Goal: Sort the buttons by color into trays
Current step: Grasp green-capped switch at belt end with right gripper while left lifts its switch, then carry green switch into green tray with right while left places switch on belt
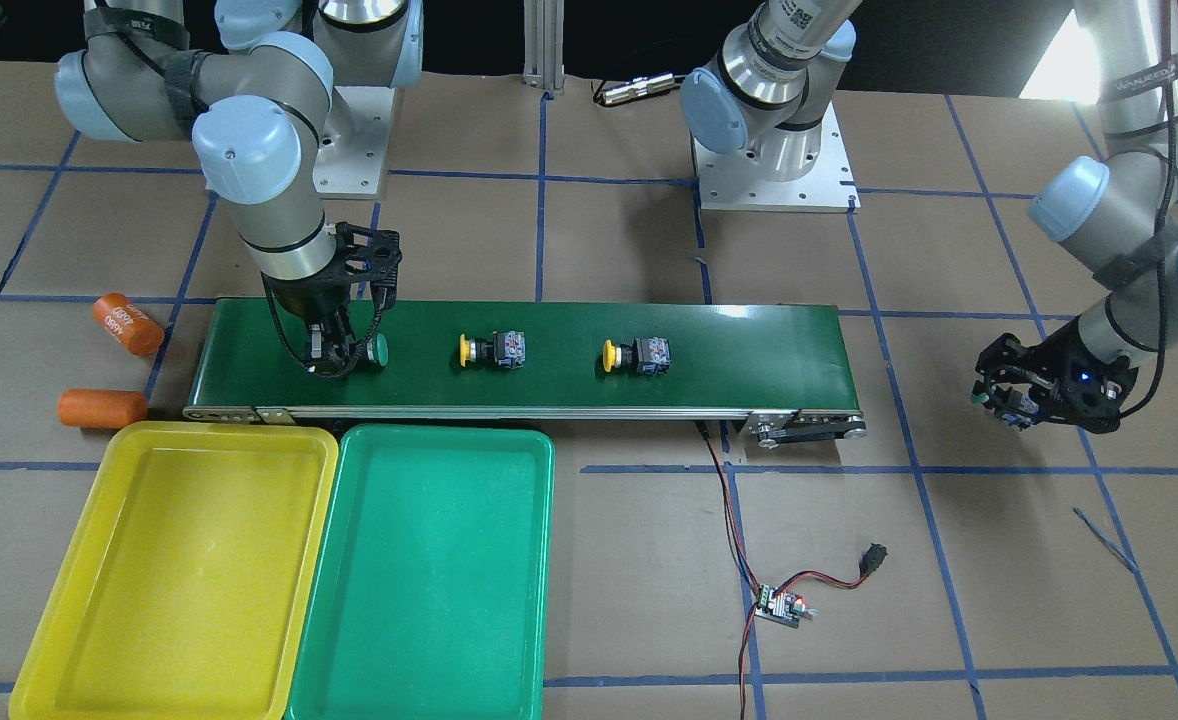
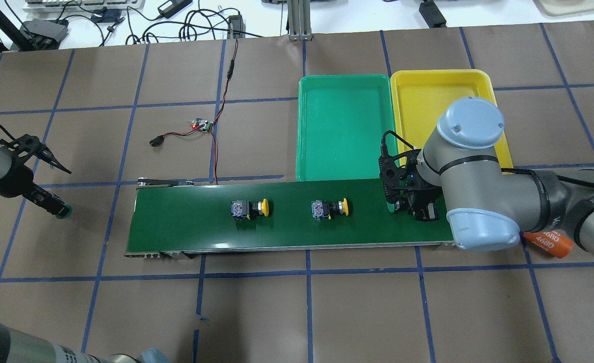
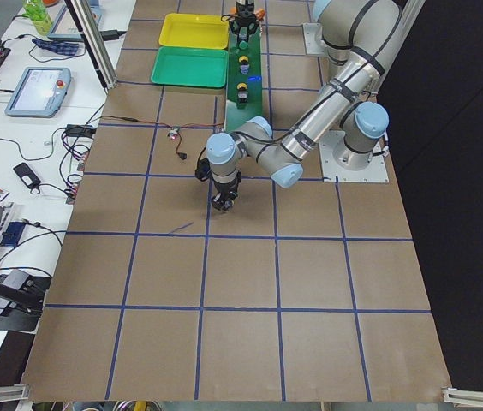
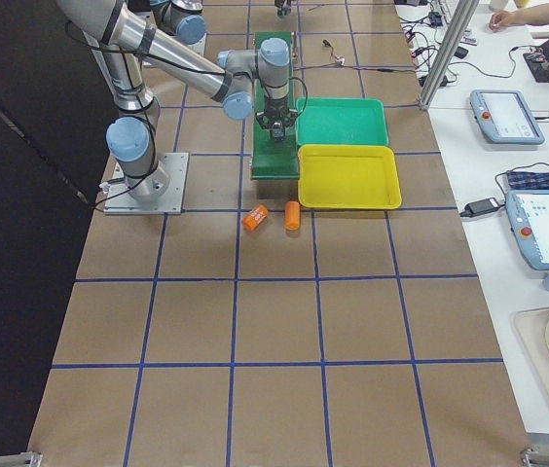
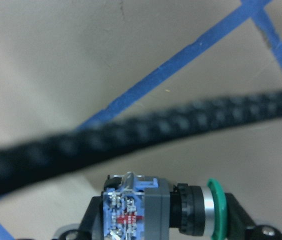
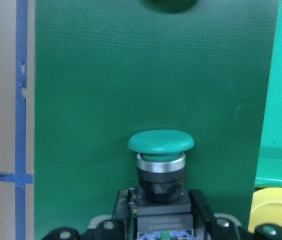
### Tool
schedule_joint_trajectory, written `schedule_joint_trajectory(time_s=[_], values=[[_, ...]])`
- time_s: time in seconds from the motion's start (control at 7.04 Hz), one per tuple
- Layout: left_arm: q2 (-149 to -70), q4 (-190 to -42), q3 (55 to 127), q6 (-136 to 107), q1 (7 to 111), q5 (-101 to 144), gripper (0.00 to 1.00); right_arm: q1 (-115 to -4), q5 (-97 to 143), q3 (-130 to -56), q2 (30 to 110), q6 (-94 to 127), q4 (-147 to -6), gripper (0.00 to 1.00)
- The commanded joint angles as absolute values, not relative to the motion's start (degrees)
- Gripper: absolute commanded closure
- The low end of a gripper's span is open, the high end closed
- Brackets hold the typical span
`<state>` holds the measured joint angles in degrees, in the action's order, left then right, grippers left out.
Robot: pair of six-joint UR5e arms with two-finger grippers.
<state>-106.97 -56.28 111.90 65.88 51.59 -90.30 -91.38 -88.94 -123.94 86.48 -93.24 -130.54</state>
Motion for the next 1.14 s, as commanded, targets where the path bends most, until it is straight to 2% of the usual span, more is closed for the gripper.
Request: schedule_joint_trajectory(time_s=[0.0,0.28,0.43,0.57,0.71,0.85,0.99], values=[[-97.8,-68.2,112.1,44.0,58.7,-86.9,0.93,-91.9,-88.4,-116.6,82.4,-93.3,-130.4,0.82],[-93.8,-71.3,112.3,20.2,71.8,-86.8,0.92,-97.2,-89.0,-101.2,71.4,-91.0,-127.7,0.81],[-93.3,-71.7,113.6,10.6,77.5,-86.4,0.92,-98.2,-88.6,-96.5,68.6,-91.0,-123.5,0.81],[-93.3,-70.7,115.5,2.3,82.3,-86.5,0.92,-98.0,-88.8,-96.0,68.1,-91.0,-122.9,0.79],[-94.9,-70.4,116.1,-2.2,85.4,-86.3,0.9,-97.9,-88.8,-96.1,68.0,-91.0,-122.9,0.33],[-95.3,-70.4,116.3,-4.6,86.4,-86.4,0.73,-97.6,-88.4,-96.2,67.9,-91.1,-122.7,0.0],[-95.5,-70.5,116.3,-4.4,86.7,-86.3,0.32,-97.6,-88.4,-96.3,68.0,-91.0,-122.6,0.0]])
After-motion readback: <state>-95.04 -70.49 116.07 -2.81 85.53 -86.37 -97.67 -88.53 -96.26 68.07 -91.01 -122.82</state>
